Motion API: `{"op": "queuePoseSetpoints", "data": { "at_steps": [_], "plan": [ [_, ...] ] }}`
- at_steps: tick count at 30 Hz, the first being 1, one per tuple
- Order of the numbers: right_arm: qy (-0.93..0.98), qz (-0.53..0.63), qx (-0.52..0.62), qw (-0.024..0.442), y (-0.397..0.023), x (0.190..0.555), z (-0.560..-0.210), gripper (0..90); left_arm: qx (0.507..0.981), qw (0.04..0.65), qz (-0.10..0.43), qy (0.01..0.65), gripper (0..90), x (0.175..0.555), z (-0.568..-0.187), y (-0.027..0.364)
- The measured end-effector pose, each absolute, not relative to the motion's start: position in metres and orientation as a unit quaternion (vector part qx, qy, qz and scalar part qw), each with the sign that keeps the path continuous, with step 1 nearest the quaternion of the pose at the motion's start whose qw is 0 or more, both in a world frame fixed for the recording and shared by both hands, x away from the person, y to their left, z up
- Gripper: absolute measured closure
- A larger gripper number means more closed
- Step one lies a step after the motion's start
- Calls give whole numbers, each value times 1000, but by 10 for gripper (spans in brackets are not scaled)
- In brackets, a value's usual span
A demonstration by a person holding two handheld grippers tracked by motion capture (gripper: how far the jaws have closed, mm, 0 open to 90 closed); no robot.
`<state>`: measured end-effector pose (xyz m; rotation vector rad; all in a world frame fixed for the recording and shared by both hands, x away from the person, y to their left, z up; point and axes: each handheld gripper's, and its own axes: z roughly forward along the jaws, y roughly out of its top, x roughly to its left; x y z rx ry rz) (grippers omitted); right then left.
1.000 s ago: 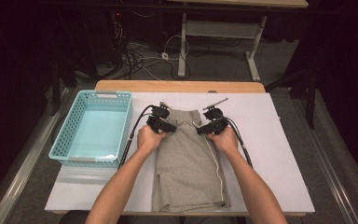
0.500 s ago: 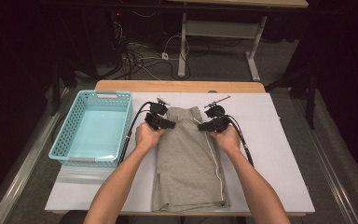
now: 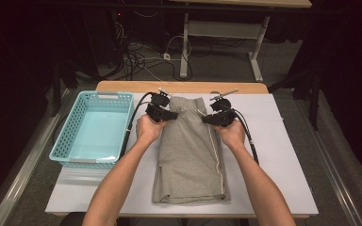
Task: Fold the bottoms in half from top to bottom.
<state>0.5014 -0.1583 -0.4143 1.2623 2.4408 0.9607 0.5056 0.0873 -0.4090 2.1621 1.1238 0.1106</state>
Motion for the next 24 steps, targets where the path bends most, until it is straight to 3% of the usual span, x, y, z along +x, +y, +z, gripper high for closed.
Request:
{"op": "queuePoseSetpoints", "data": {
  "at_steps": [24],
  "plan": [
    [841,332,408,127,-162,482,-414,822,845,341,49,408,810,486,-409,87]
  ]
}}
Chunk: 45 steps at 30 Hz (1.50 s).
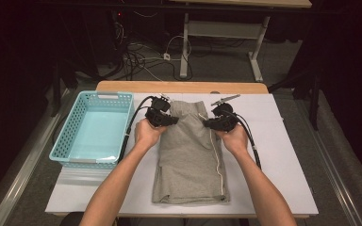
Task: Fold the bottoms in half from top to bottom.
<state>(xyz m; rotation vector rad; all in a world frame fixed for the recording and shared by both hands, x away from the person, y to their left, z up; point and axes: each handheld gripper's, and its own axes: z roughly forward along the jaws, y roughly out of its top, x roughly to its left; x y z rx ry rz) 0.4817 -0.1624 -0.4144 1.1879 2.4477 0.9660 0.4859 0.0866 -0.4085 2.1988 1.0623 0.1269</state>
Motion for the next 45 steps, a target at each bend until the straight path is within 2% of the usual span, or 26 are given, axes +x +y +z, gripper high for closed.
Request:
{"op": "queuePoseSetpoints", "data": {
  "at_steps": [45],
  "plan": [
    [852,350,371,115,-170,443,-413,820,864,342,46,367,806,453,-404,90]
  ]
}}
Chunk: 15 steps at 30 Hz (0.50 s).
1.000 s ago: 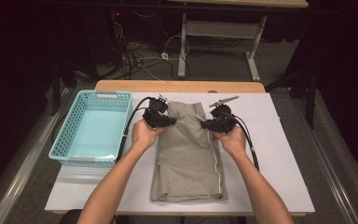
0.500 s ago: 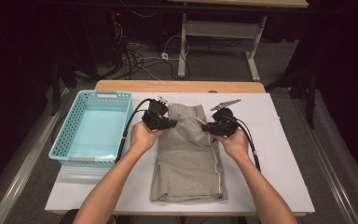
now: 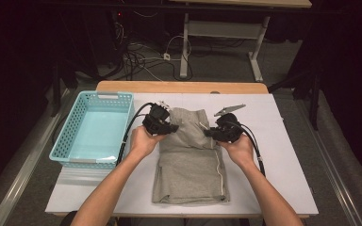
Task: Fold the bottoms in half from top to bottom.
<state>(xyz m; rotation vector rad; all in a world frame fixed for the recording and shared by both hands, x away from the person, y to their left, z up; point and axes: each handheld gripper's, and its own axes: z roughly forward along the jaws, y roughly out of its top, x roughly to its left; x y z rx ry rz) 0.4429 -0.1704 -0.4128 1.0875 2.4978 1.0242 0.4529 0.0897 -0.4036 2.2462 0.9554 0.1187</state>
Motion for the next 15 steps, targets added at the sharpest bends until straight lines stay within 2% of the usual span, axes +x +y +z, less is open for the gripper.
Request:
{"op": "queuePoseSetpoints", "data": {
  "at_steps": [15],
  "plan": [
    [854,357,361,112,-173,430,-413,819,868,344,41,356,806,442,-405,92]
  ]
}}
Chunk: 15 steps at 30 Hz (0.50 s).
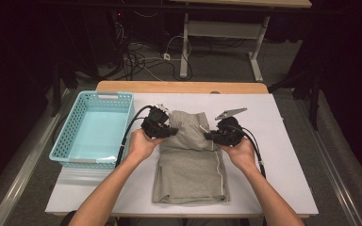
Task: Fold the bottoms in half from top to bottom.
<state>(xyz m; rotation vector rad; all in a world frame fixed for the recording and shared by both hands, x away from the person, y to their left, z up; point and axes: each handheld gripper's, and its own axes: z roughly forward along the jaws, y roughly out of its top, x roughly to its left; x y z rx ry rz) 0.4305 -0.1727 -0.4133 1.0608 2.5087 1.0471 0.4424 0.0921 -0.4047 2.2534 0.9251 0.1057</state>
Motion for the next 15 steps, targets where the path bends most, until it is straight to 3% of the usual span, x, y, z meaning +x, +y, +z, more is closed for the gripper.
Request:
{"op": "queuePoseSetpoints", "data": {
  "at_steps": [15],
  "plan": [
    [857,364,346,111,-176,413,-414,818,871,354,36,340,806,426,-404,95]
  ]
}}
